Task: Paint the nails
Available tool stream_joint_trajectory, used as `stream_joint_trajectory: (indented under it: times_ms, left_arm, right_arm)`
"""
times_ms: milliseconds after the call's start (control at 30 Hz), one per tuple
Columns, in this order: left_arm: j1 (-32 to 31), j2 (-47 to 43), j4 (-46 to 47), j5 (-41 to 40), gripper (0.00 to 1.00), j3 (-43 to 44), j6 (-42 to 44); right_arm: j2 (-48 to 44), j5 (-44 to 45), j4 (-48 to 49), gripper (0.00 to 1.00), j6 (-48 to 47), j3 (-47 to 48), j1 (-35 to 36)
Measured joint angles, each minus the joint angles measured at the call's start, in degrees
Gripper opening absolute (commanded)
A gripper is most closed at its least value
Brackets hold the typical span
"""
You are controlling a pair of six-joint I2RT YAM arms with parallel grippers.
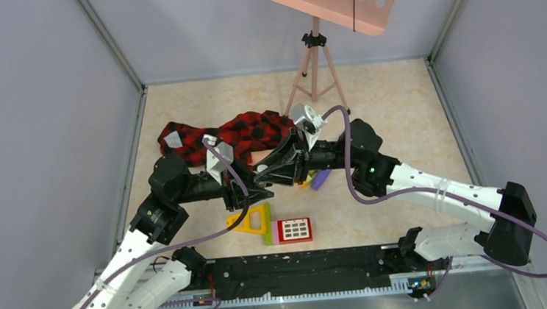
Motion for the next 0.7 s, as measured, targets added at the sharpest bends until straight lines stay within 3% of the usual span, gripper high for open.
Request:
stream_joint_trajectory:
  times_ms: [367,467,500,567,700]
  left_arm:
    - [-0.33,1.38,2.12,6.32,0.00,0.00,-1.18]
    - [-0.35,1.57,2.14,6.32,0.00,0.00,-1.16]
    - [-0.37,1.57,2.14,6.12,0.00,0.00,-1.16]
    - [-0.24,1.57,2.19,4.57,0.00,0.00,-1.18]
    - [-0.09,1.29,2.10,0.98,0.00,-0.24,-0.96]
  right_arm:
    - [-0.87,-6.03,1.18,0.03,-1.84,-0.70,-0.59]
    - [-1.09,-6.08,0.76,0.56,-2.71,-0.70,-0.59]
    - [-1.20,-6.10,0.48,0.67,-2.86,-0.70,-0.59]
    - [-1.66,-6.54,-0.72,0.78,-3.52,-0.83,-0.55]
    - [-2.95,-4.46,-2.58,0.83,-4.02,-1.57,-0.55]
